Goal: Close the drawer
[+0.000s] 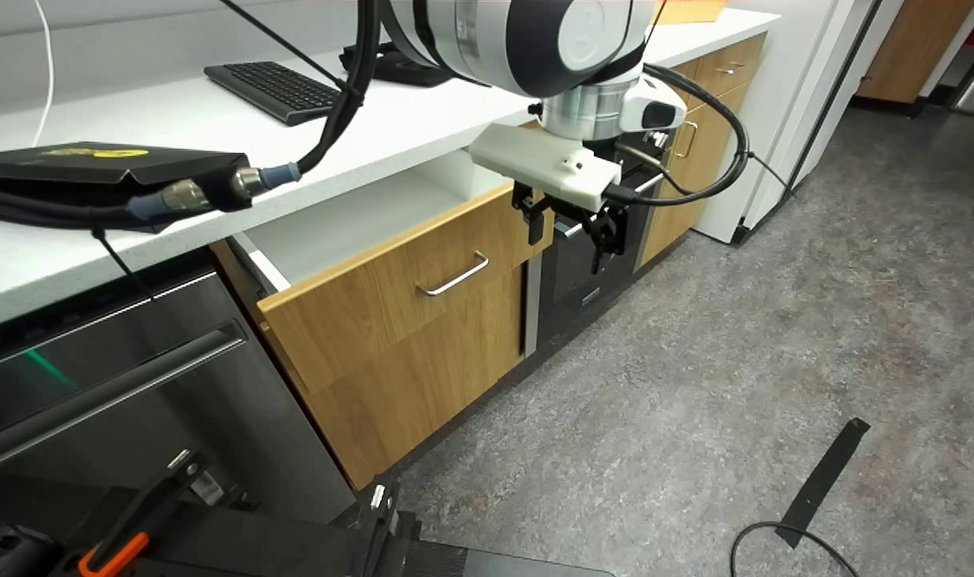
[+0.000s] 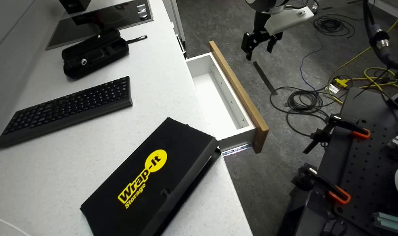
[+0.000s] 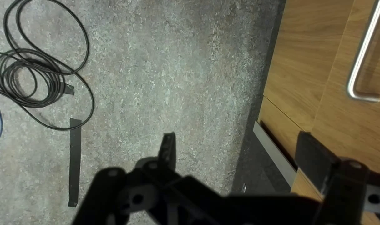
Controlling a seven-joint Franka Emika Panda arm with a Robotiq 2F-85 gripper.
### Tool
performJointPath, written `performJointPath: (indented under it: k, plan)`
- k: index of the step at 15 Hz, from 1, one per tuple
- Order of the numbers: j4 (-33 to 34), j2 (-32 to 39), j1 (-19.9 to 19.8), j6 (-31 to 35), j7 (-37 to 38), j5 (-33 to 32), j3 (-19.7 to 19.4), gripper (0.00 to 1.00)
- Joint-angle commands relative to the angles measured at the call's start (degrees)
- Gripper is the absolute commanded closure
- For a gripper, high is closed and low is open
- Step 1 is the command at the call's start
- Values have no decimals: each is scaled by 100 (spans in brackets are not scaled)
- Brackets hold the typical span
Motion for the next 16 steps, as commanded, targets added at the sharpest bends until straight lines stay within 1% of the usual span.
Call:
performJointPath:
  k: [1,6,9,13,16]
  plan:
    - [377,572,-56,102,552,-309,84,0]
    - [817,1210,-33,148,1027,-323,206,0]
    - [1149,1545,-34,87,1098,-297,369,0]
    - [1520,1790,-248,-53,700,-184,842,0]
    - [1749,1901,-369,-161,438,-174,1087,0]
